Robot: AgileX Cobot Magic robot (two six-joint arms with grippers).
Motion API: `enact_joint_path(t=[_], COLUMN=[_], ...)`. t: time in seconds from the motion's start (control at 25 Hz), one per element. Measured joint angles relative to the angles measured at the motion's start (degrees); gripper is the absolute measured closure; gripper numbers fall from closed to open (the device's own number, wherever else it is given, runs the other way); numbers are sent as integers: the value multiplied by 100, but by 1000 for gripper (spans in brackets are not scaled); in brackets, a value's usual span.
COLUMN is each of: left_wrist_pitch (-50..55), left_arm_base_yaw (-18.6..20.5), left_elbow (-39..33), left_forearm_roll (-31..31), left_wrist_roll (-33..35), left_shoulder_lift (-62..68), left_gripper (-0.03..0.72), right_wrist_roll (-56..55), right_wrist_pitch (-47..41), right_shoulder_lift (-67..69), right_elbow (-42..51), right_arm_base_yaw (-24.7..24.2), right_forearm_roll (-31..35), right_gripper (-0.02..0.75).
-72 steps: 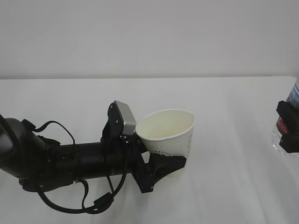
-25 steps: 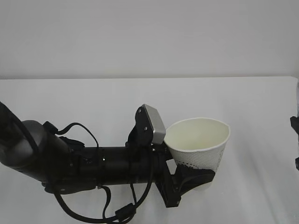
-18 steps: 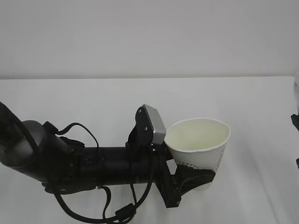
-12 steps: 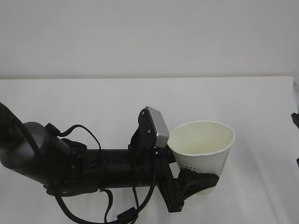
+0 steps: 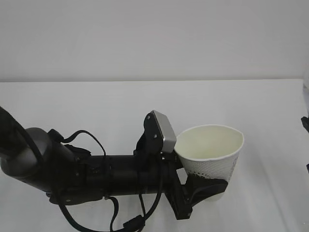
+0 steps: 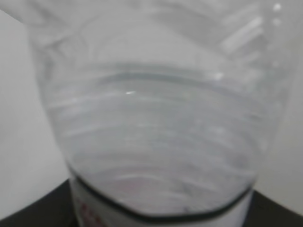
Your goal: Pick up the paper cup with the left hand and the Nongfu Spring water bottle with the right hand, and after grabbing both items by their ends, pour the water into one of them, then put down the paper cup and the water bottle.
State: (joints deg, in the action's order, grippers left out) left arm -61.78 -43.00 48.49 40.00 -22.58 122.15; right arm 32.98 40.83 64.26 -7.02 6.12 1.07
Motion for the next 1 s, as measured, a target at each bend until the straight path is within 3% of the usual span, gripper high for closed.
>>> enact_joint_path(t=[1.0], left_wrist_pitch=[4], left_arm_base_yaw=[0], left_elbow=[0], left_forearm_roll=[-18], left_wrist_roll=[0], left_shoulder_lift=[0], left_gripper=[192], right_wrist_roll=[-202], right_wrist_pitch=[170], right_shoulder_lift=[0], right_elbow=[0], right_arm_base_yaw=[0], right_forearm_roll=[-203], right_gripper=[349])
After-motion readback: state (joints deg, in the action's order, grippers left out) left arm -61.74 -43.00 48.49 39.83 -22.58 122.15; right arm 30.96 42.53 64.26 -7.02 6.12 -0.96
